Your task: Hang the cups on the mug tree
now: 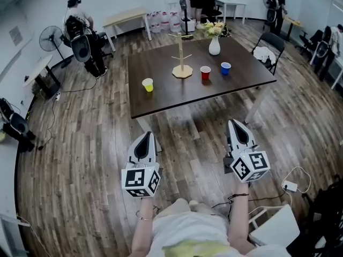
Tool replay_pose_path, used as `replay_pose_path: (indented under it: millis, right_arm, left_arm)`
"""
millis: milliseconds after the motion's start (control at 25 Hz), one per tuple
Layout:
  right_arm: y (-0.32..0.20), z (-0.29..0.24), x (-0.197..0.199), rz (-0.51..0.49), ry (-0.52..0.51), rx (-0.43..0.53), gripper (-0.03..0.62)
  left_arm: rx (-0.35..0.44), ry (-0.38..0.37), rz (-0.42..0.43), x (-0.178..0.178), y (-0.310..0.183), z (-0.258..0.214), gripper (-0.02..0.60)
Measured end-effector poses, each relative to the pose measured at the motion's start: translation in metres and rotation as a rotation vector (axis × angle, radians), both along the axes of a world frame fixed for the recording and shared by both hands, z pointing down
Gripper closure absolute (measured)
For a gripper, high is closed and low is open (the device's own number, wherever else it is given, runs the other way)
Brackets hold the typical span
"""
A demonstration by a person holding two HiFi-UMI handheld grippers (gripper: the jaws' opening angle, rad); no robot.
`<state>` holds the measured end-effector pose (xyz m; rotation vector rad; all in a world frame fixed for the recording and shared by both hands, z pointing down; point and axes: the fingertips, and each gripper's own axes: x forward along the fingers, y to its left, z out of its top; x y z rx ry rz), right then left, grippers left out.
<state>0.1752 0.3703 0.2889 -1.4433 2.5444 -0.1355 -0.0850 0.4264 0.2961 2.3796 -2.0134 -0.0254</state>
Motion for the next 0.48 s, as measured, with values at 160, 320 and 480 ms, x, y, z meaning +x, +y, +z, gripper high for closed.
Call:
replay_pose_path:
  millis: [160,320,480]
  right_arm:
    - [-0.012,0.002,0.003,0.009,-0.008,-0.012,0.574]
    - [-0.028,0.004,0.005,0.011,-0.025,-0.008,0.574]
    - [-0.050,0.017,0.002,-0.004,-0.018,-0.029,0.574]
  left_arm:
    - [-0.019,0.014,-0.001,0.005,-0.012,0.004,0.558]
    - [-0.033,0.009,-0.002,0.006,-0.031,0.009,0.558]
    - [-0.058,0.023,0.003,0.007,-0.057,0.022,0.558]
